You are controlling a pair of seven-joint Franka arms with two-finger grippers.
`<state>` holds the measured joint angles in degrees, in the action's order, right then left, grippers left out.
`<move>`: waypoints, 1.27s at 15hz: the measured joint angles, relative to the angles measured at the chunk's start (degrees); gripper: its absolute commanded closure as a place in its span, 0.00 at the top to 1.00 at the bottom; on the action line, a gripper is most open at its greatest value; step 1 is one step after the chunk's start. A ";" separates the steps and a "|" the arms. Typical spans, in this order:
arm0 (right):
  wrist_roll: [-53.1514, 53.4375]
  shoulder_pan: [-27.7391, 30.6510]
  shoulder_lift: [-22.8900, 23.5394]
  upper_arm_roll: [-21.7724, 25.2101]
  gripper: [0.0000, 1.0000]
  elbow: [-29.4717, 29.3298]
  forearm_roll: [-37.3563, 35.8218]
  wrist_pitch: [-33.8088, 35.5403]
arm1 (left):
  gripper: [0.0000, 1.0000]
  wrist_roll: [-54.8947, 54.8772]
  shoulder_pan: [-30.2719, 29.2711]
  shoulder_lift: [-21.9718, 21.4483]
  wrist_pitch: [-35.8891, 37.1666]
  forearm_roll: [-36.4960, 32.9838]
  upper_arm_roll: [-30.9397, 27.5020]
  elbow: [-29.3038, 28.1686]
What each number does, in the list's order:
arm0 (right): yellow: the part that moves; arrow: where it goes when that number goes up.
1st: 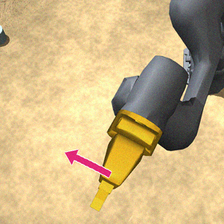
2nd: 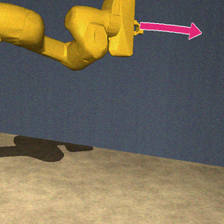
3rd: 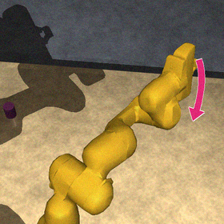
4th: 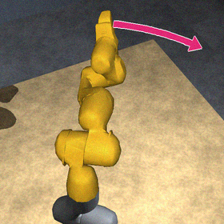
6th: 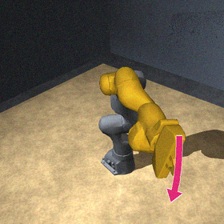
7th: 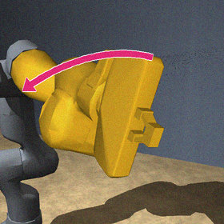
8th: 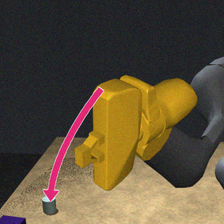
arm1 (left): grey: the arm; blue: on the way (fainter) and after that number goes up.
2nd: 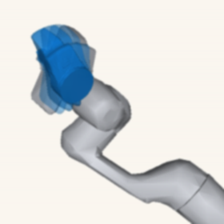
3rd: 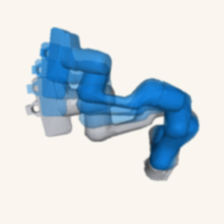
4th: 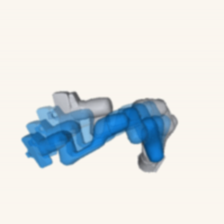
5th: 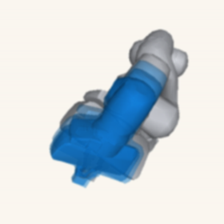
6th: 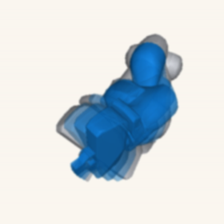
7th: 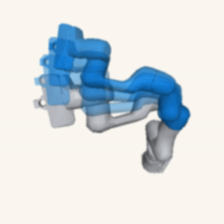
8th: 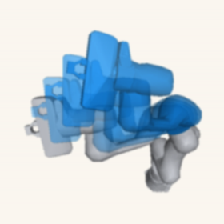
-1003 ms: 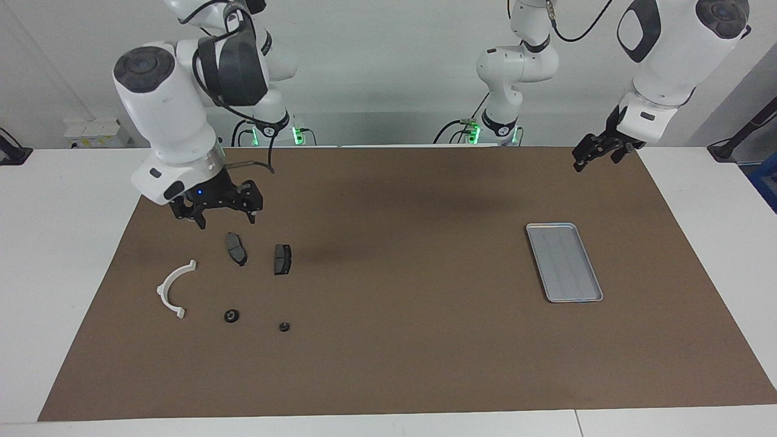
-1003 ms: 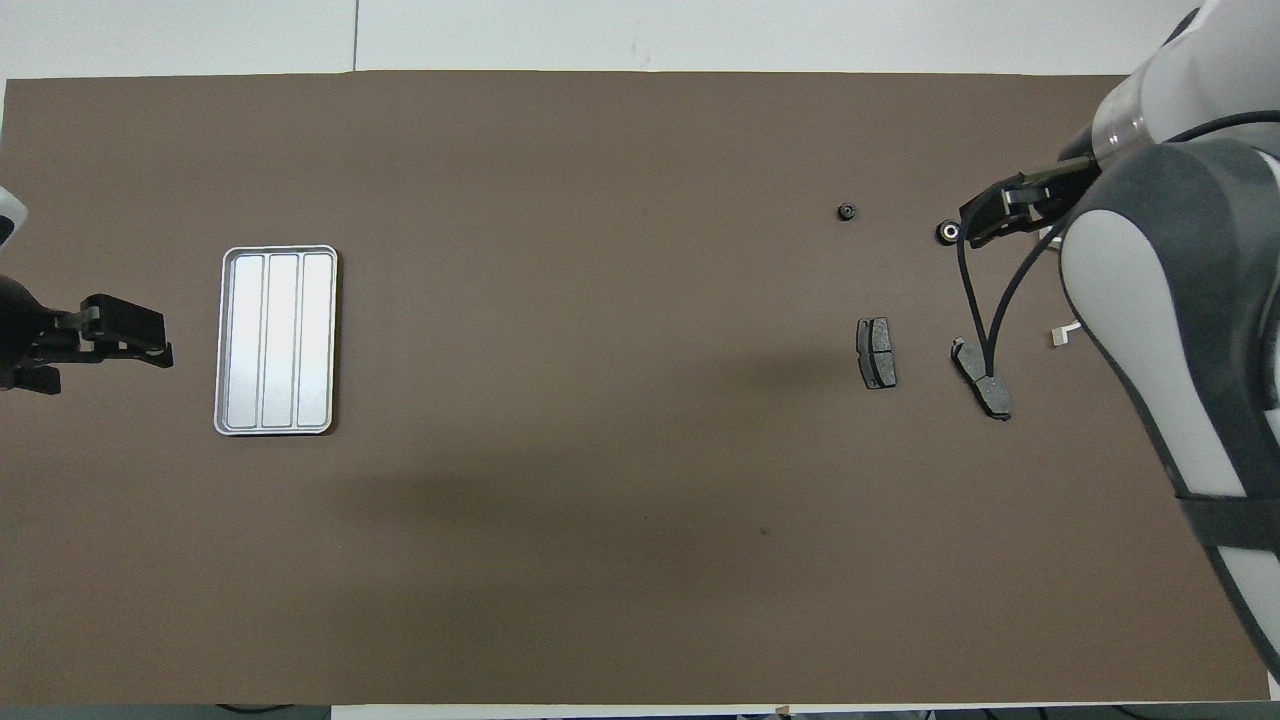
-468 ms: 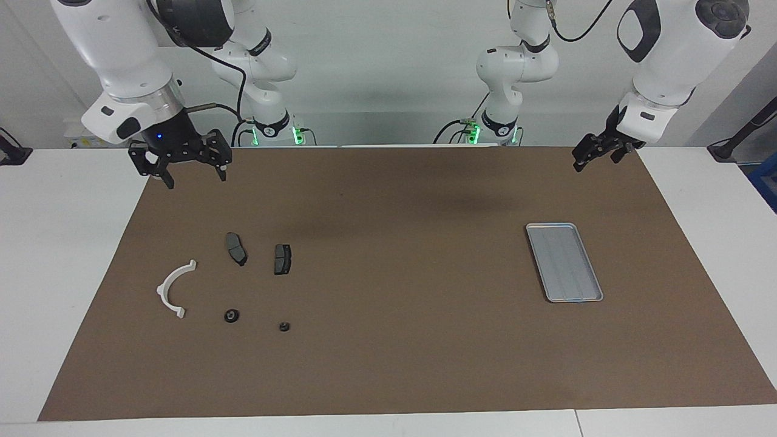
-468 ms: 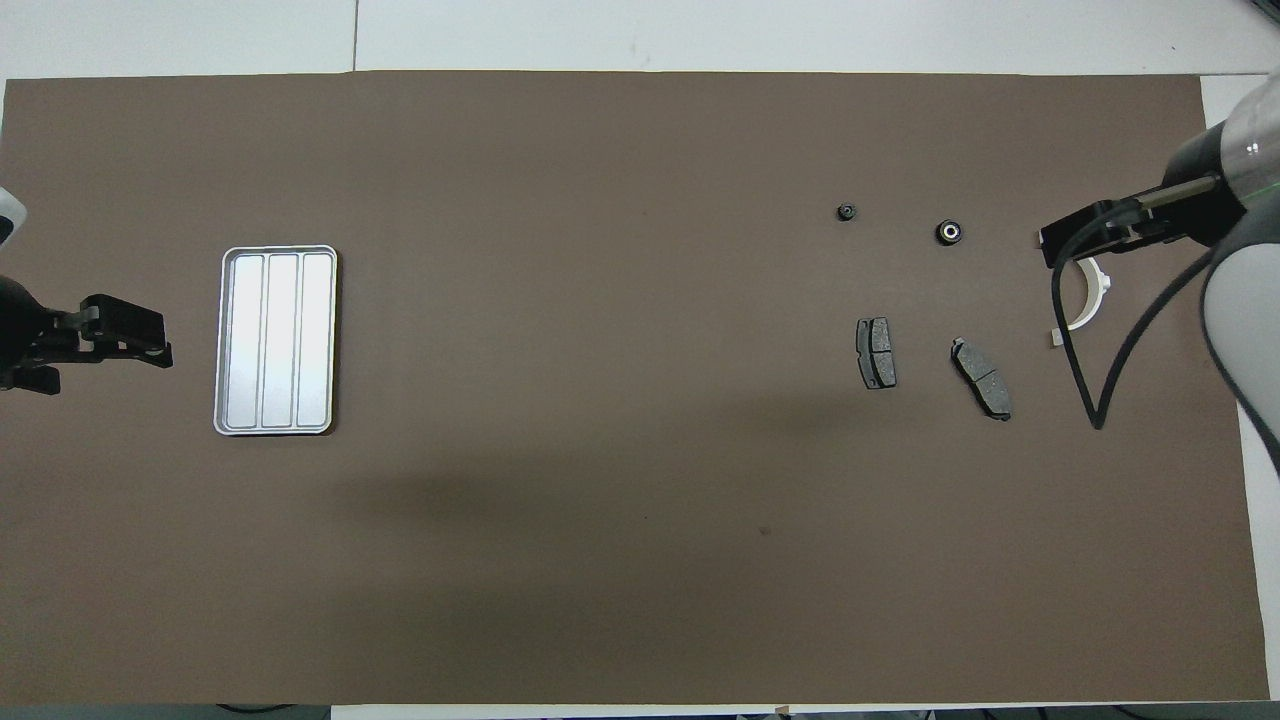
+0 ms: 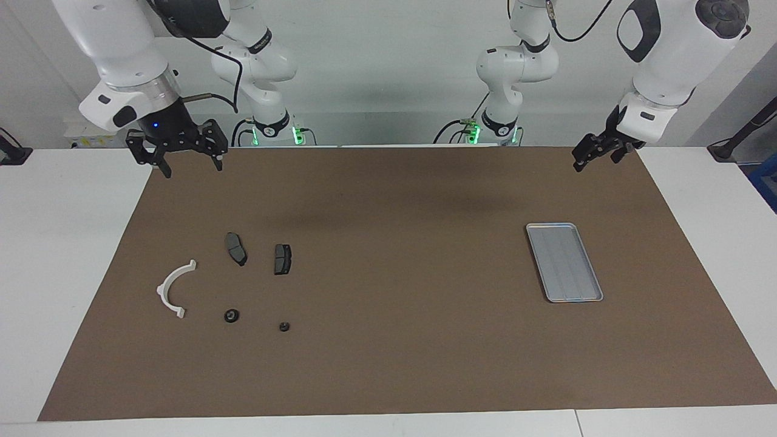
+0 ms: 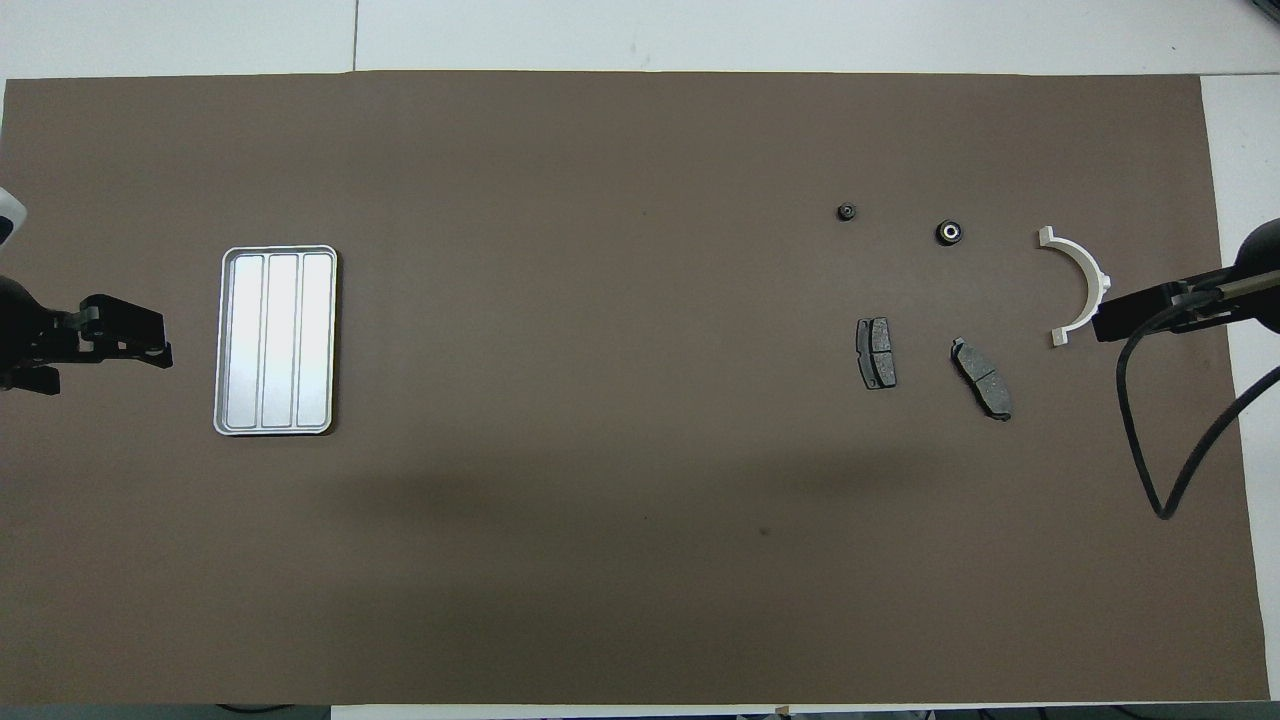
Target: Place bearing gear from tray to pile
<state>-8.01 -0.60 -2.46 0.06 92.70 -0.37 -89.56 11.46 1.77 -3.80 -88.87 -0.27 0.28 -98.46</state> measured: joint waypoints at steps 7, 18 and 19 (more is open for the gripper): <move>6.36 -0.73 -0.02 0.56 1.00 3.04 -0.03 -6.15 | 1.00 0.00 0.00 -0.01 0.00 0.00 0.00 0.00; 6.34 -0.66 -0.12 0.49 1.00 2.65 -0.02 -6.26 | 1.00 0.00 0.00 -0.01 0.01 0.00 0.00 0.00; 6.34 -0.66 -0.12 0.49 1.00 2.65 -0.02 -6.18 | 1.00 0.00 0.00 -0.01 0.01 0.00 0.00 0.00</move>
<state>-1.66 -1.26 -2.58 0.55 95.35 -0.40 -95.74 11.46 1.77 -3.80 -88.86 -0.27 0.28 -98.46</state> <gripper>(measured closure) 0.000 0.000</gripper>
